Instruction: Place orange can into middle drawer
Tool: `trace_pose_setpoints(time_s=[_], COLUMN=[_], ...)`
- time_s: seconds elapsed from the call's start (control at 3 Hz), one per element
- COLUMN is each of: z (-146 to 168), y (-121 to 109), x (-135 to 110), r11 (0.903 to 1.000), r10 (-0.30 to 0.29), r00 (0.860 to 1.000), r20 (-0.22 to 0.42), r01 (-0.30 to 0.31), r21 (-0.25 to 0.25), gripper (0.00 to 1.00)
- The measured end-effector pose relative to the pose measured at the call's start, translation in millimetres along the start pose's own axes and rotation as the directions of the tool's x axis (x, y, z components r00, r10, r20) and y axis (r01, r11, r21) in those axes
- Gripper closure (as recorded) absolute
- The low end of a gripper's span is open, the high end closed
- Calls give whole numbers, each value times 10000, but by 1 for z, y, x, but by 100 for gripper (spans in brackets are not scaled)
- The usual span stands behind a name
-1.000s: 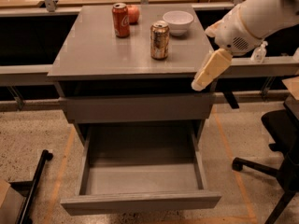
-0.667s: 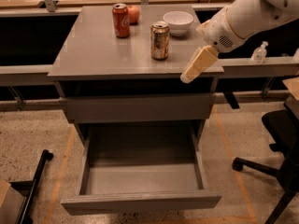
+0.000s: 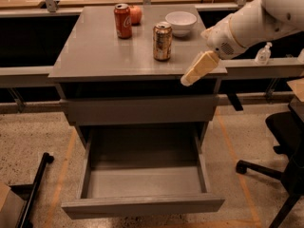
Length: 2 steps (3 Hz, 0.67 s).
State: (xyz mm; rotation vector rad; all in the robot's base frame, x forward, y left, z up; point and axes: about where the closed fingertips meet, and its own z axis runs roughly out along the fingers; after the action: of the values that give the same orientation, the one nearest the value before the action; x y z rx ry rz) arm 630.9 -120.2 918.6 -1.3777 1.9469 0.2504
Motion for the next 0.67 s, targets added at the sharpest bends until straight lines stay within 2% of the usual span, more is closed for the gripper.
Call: trace_pose_setpoints(time_s=[0.33,0.67], z=[29,65], y=[-10,-29], x=[-8,-15], r11=[9989,9983], r10=[393,518], r00=[9956,9897], r20=[850,1332], r01=[-412,-547], r21=[208,183], gripper=[0,0])
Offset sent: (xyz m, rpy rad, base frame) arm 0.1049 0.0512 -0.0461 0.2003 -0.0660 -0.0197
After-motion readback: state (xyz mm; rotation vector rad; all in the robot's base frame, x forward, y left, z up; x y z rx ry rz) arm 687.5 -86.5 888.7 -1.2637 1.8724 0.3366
